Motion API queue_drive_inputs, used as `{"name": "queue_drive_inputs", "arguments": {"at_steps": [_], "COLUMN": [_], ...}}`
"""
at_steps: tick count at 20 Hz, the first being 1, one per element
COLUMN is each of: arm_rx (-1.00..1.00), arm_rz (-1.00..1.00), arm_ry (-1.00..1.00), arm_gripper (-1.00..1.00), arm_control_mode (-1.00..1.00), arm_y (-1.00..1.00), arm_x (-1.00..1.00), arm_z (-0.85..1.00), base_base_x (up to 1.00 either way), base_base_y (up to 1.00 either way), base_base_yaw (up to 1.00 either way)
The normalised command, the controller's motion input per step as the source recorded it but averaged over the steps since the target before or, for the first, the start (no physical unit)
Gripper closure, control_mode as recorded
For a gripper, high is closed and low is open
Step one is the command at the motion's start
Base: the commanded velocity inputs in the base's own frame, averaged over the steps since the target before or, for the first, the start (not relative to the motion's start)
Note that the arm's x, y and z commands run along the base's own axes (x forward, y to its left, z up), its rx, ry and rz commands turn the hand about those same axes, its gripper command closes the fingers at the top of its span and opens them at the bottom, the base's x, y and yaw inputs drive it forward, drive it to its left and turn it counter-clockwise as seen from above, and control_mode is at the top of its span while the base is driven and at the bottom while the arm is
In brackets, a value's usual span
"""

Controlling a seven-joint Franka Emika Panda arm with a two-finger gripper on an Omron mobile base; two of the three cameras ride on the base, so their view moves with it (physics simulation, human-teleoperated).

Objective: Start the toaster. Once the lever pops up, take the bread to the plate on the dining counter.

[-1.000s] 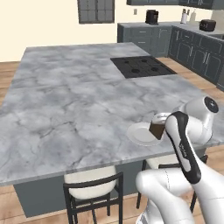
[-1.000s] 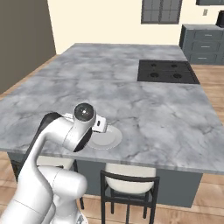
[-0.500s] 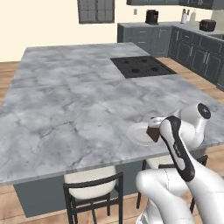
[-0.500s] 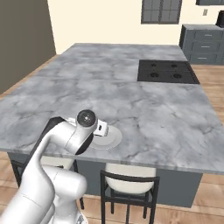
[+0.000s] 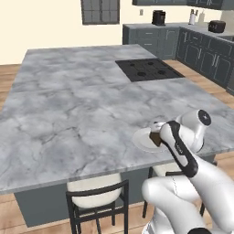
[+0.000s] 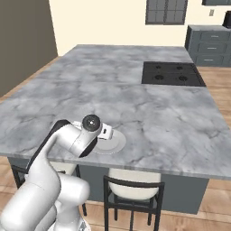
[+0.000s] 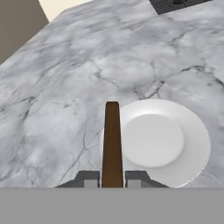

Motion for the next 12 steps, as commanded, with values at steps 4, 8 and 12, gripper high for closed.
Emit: {"name": "queue_drive_inputs", "arguments": {"at_steps": [4, 8, 12], "arm_rx": [0.03, 0.04, 0.03], "arm_rz": [0.0, 0.0, 0.0], "arm_ry": [0.02, 0.02, 0.01], "arm_gripper": [1.0, 1.0, 1.0], "arm_control_mode": [-1.0, -1.0, -1.0], "arm_y": [0.0, 0.0, 0.0], "arm_x": [0.27, 0.15, 0.08], "arm_z": [-0.1, -0.11, -0.14], "base_base_x": [0.0, 0.0, 0.0], "base_base_y": [0.0, 0.0, 0.0], "base_base_yaw": [0.0, 0.0, 0.0]}}
